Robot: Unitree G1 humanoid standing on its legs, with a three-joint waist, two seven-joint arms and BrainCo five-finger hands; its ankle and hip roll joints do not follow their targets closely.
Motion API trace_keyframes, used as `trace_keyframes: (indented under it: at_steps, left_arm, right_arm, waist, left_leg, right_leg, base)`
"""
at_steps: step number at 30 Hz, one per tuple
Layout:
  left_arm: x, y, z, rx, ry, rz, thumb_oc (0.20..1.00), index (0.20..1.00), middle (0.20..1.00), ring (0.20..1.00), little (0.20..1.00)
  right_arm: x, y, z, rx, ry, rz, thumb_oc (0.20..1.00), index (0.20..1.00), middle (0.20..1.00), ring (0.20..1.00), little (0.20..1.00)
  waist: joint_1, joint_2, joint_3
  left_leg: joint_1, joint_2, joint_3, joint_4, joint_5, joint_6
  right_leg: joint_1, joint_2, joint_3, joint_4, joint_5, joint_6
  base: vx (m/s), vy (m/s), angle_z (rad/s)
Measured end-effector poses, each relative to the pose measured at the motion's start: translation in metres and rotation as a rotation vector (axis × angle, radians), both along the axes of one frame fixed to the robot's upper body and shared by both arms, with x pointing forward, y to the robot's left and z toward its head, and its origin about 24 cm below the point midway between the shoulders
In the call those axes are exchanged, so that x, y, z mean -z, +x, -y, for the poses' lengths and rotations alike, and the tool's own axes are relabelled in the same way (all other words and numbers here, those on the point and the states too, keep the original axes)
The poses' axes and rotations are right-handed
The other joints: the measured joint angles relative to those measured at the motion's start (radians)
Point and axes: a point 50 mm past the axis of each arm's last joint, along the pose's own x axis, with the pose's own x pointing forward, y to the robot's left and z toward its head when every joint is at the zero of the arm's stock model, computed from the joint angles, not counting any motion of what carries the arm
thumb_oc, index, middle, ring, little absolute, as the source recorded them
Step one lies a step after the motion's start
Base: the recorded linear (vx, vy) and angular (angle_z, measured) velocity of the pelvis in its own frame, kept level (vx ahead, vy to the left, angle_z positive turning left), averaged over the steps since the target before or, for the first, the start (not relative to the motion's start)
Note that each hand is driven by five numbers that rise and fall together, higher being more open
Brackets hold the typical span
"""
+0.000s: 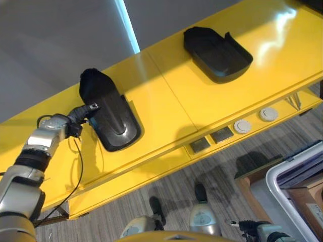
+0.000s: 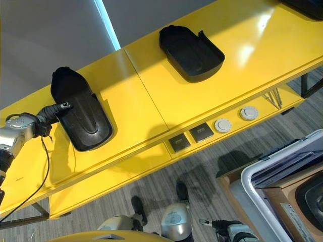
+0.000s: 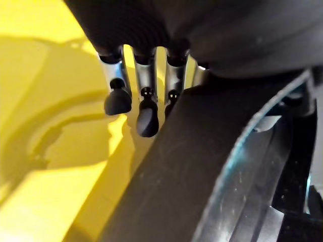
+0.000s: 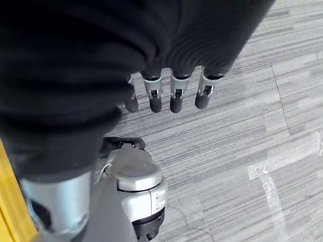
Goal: Move parts from the plastic box to the shelf.
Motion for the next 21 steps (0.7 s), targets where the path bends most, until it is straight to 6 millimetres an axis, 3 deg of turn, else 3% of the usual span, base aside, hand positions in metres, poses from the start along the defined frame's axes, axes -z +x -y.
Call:
trace_keyframes:
  at_steps: [6,12,13,14,21]
  left_arm:
    - [-0.014,0.008,-0.001,0.031,0.083,-0.001,0.200,0.200,0.200,0.200,0.200]
    - [-0.015,0.010,-0.012,-0.020,0.103,-0.015,0.200,0.200,0.200,0.200,0.200]
    - [-0.016,0.010,-0.013,-0.030,0.103,-0.007,0.567,0.567,0.567,0.567,0.567]
    - [-0.017,0.011,-0.014,-0.037,0.107,0.001,1.000,1.000,1.000,1.000,1.000]
    - [-0.033,0.016,-0.019,-0.107,0.186,0.115,1.000,1.000,1.000,1.000,1.000]
  right_arm:
    - [-0.002,0.010,-0.002,-0.005,0.019,0.027,1.000,1.000,1.000,1.000,1.000]
    - [-0.003,0.013,-0.003,-0.007,0.024,0.034,1.000,1.000,1.000,1.000,1.000]
    - [-0.003,0.014,-0.004,-0.018,0.023,0.034,1.000,1.000,1.000,1.000,1.000]
    - [-0.003,0.015,-0.005,-0.021,0.024,0.035,1.000,1.000,1.000,1.000,1.000]
    - [-0.004,0.028,-0.014,-0.027,0.056,0.082,1.000,1.000,1.000,1.000,1.000]
  waist:
    - [-0.012,0.000,0.038]
    - [-0.030,-0.009,0.073]
    - [-0.032,-0.013,0.076]
    - [-0.031,-0.016,0.078]
    - [-0.025,-0.043,0.098]
  left_leg:
    - [-0.028,-0.002,0.004,0.000,0.006,0.000]
    - [-0.033,-0.001,0.005,0.000,0.008,0.001]
    - [-0.035,0.000,0.005,0.000,0.009,0.000]
    - [-0.037,0.000,0.005,0.000,0.009,-0.001]
    - [-0.047,0.009,0.004,0.000,0.012,-0.009]
  right_leg:
    - [-0.031,-0.001,0.005,0.001,0.012,-0.004]
    - [-0.036,0.002,0.004,0.006,0.015,-0.007]
    - [-0.038,0.002,0.004,0.006,0.015,-0.007]
    - [-0.040,0.002,0.004,0.006,0.015,-0.007]
    - [-0.048,0.014,0.004,0.005,0.021,-0.015]
  base:
    - [0.00,0.000,0.00]
    - [-0.05,-0.022,-0.01]
    - [-0.05,-0.048,0.00]
    - [-0.04,-0.036,0.00]
    - [-0.02,-0.037,0.00]
